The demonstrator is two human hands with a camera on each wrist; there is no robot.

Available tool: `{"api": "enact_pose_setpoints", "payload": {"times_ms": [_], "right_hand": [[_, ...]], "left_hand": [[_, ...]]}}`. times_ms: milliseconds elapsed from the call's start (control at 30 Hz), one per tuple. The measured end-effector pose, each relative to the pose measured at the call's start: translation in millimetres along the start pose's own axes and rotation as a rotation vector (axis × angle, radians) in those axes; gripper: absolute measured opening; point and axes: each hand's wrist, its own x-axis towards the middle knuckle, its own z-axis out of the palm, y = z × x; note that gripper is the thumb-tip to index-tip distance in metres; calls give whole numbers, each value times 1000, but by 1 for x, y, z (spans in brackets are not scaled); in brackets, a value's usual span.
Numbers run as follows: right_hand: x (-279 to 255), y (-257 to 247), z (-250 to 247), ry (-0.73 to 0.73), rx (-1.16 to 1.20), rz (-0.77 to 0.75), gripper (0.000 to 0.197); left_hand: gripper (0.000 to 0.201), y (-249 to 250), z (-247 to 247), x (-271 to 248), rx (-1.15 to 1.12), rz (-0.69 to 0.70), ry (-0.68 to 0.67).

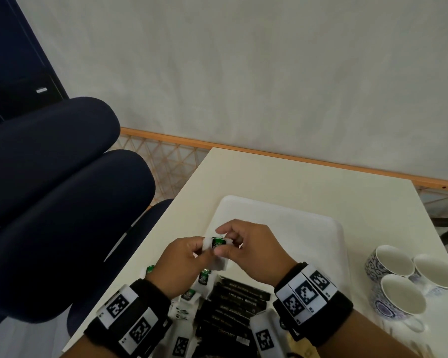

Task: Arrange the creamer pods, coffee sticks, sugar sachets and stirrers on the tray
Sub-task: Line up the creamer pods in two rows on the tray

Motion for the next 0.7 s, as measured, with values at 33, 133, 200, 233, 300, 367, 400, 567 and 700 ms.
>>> {"api": "enact_pose_setpoints", "payload": {"times_ms": [33, 133, 200, 233, 300, 367, 400, 567, 700], "right_hand": [[2, 1, 2, -26, -69, -23, 17], [10, 4, 8, -66, -193, -53, 9], [20, 10, 10, -78, -232, -28, 9], [28, 15, 10, -80, -252, -1, 9], [47, 29, 8, -71, -271, 85, 8], [71, 51, 4, -37, -289, 199, 6], [83, 62, 2, -23, -316, 253, 8], [140, 115, 4, 16, -441, 430, 34], [177, 136, 10, 46, -440, 507, 21]], "left_hand": [[15, 0, -2, 1, 24, 0, 2], [17, -11, -5, 9, 85, -5, -10], [8, -23, -7, 12, 127, -31, -6], [14, -30, -9, 14, 152, -45, 0], [28, -43, -16, 15, 152, -89, 7], [31, -54, -26, 15, 144, -126, 14], [30, -60, -32, 15, 138, -140, 19], [25, -90, -51, 11, 63, -209, 45], [27, -109, -58, 7, 30, -268, 67]]}}
